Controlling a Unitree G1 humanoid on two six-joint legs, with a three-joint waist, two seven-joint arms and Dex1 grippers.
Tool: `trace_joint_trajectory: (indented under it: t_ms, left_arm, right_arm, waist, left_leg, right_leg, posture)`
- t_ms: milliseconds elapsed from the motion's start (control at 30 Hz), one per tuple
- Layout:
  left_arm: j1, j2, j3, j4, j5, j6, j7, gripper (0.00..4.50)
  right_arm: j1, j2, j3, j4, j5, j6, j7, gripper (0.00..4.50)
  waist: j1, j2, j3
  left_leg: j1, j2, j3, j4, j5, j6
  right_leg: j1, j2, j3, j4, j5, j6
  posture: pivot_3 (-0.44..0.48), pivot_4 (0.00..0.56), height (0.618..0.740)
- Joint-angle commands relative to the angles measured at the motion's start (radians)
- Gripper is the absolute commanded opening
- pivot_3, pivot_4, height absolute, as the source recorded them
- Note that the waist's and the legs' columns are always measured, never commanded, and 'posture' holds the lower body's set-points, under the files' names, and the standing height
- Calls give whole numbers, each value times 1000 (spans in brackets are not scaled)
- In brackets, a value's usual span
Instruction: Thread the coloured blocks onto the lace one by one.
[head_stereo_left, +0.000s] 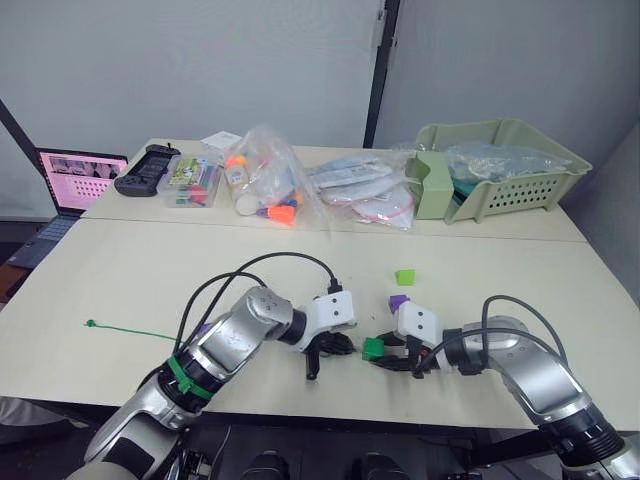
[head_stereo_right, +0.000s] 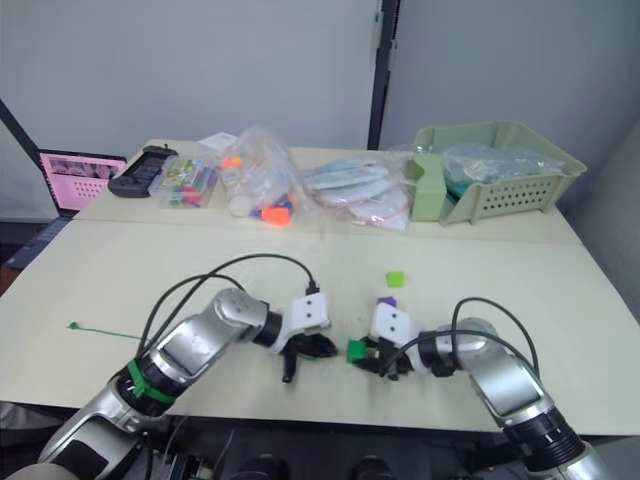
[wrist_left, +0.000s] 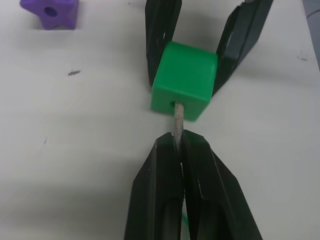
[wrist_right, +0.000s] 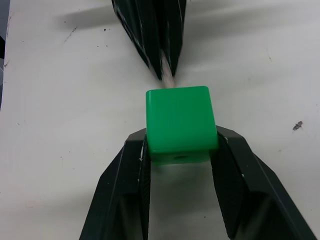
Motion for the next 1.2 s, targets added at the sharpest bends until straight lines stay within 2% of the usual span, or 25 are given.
trace_joint_trajectory:
  t_ms: [33,267,367,400,567,600,800,967,1100,1200]
  left_arm:
    - [-29,-54,-16,-42,-26,-59,-19,0]
    - [-26,-76,2,-25,-31,-91,-15,0]
    - [-17,-53,23,-22,-28,-111,-18,0]
    - [-14,-37,26,-27,-28,-121,-27,706]
    - [3,70,61,-21,-2,-221,-76,2287]
    - [8,87,67,-19,-6,-237,-89,2335]
    - [74,178,100,20,-16,-335,-149,2335]
    - [108,145,92,80,-5,-380,-133,2335]
    - [114,107,104,122,-3,-405,-108,1202]
    - [111,96,105,134,-2,-417,-108,180]
  right_arm:
    - [6,22,51,-34,-1,14,3,1181]
    - [8,30,48,-41,-4,19,-1,1181]
    - [13,32,48,-40,-6,19,-2,1181]
    - [15,32,47,-41,-6,20,-2,1181]
    - [30,25,43,-40,-7,19,-5,1181]
    - [30,25,43,-41,-7,20,-7,1181]
    - [38,16,30,-50,2,27,-13,1181]
    - [40,16,22,-64,5,40,-18,1181]
    - [45,14,19,-79,9,52,-25,1181]
    - [50,10,16,-85,12,56,-29,1181]
  waist:
    - [-2,0,0]
    - [-1,0,0]
    - [-1,0,0]
    - [-1,0,0]
    - [-7,0,0]
    - [-8,0,0]
    - [-8,0,0]
    - [-4,0,0]
    - [-4,0,0]
    - [-5,0,0]
  left_leg:
    - [0,0,0,0,0,0]
    - [0,0,0,0,0,0]
    - [0,0,0,0,0,0]
    - [0,0,0,0,0,0]
    - [1,1,0,-1,0,0]
    - [1,1,0,-1,0,0]
    - [1,1,0,-1,0,0]
    - [1,1,0,-1,0,0]
    - [1,1,0,-1,0,0]
    - [1,1,0,-1,0,0]
  right_leg:
    - [0,0,0,0,0,0]
    - [0,0,0,0,0,0]
    - [0,0,0,0,0,0]
    - [0,0,0,0,0,0]
    - [0,0,0,0,0,0]
    - [0,0,0,0,0,0]
    - [-1,1,0,0,0,0]
    - [0,0,0,0,0,0]
    - [0,0,0,0,0,0]
    - [-1,0,0,0,0,0]
  posture:
    - [0,150,740]
    - [0,150,740]
    - [0,150,740]
    - [0,150,740]
    - [0,150,740]
    - [0,150,740]
    - [0,150,740]
    - [0,150,740]
    - [0,150,740]
    - [0,150,740]
